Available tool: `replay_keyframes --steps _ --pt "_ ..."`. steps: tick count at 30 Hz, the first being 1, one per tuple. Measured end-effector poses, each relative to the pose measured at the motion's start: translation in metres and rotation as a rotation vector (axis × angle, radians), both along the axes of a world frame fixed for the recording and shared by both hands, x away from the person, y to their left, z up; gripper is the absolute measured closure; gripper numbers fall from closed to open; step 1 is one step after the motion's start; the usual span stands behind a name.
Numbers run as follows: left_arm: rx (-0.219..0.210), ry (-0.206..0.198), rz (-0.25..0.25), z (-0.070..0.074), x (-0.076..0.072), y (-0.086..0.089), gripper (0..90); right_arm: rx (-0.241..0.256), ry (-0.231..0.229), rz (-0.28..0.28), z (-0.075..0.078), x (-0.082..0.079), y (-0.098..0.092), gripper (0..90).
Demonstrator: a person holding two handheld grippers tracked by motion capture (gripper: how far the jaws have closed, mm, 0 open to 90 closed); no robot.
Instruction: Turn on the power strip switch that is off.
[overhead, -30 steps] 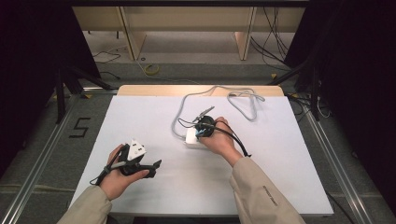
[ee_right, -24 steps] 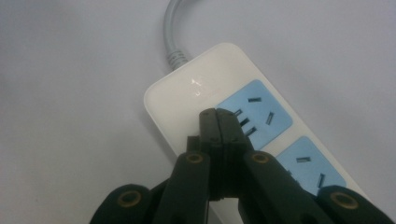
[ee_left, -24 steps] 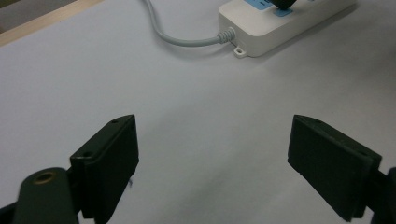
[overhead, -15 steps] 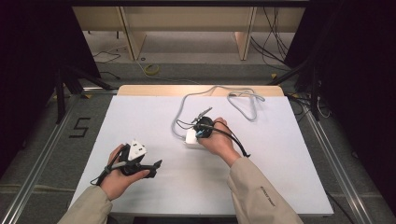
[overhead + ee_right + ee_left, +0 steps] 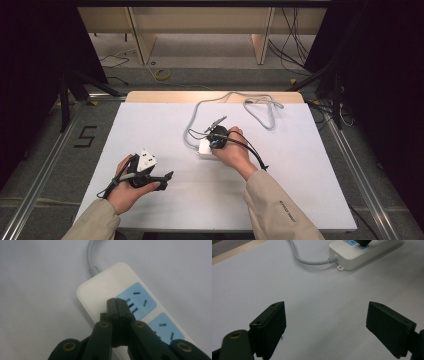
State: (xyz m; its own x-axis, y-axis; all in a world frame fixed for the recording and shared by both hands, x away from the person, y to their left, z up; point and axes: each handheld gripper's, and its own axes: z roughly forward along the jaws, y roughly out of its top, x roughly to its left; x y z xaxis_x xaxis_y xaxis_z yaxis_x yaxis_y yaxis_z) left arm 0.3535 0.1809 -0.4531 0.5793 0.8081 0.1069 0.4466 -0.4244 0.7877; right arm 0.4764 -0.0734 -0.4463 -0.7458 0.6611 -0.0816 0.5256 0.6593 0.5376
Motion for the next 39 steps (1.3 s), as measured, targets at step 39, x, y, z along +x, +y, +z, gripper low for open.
replay_keyframes --steps 39 --pt "0.001 0.000 0.000 0.000 0.000 0.000 16.0 0.100 -0.012 -0.019 0.009 0.001 -0.021 90.0"
